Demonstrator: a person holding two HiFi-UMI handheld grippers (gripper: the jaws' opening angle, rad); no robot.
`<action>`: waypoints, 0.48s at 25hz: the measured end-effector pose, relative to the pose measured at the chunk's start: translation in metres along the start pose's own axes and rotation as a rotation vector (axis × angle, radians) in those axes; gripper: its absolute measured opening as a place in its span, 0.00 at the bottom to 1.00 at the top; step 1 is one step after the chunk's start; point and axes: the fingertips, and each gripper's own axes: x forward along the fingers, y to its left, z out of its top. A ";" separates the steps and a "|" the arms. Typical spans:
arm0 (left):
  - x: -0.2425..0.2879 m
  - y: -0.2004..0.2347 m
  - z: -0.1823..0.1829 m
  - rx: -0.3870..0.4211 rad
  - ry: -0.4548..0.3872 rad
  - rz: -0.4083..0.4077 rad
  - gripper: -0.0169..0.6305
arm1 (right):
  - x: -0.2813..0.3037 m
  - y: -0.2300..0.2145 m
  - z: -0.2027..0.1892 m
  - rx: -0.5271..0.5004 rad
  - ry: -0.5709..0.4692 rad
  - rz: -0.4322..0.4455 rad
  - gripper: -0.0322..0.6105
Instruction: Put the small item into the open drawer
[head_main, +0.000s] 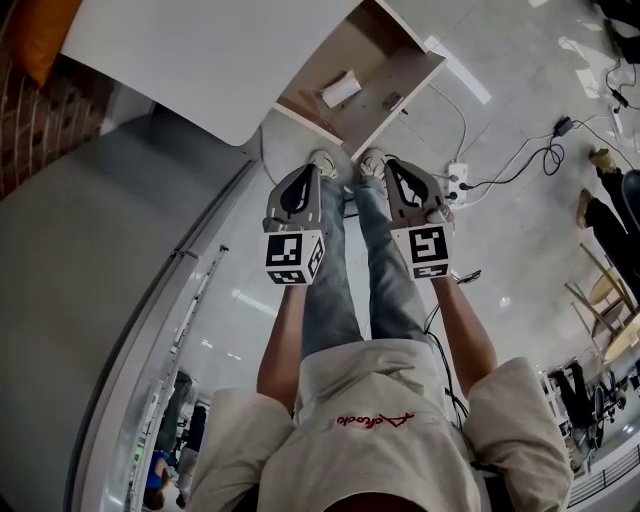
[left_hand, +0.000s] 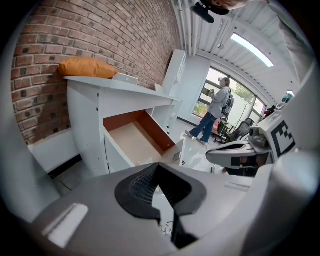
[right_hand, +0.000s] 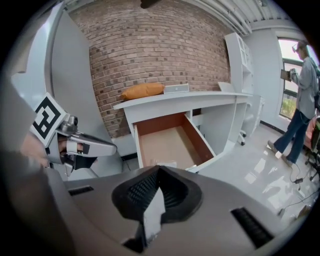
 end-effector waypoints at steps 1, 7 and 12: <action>-0.002 -0.002 0.005 0.004 -0.004 0.001 0.04 | -0.002 -0.003 0.005 0.003 -0.007 -0.009 0.07; -0.016 -0.011 0.045 0.035 -0.060 0.005 0.04 | -0.021 -0.020 0.046 -0.007 -0.076 -0.061 0.07; -0.037 -0.023 0.085 0.061 -0.104 0.006 0.04 | -0.051 -0.024 0.082 -0.018 -0.119 -0.091 0.07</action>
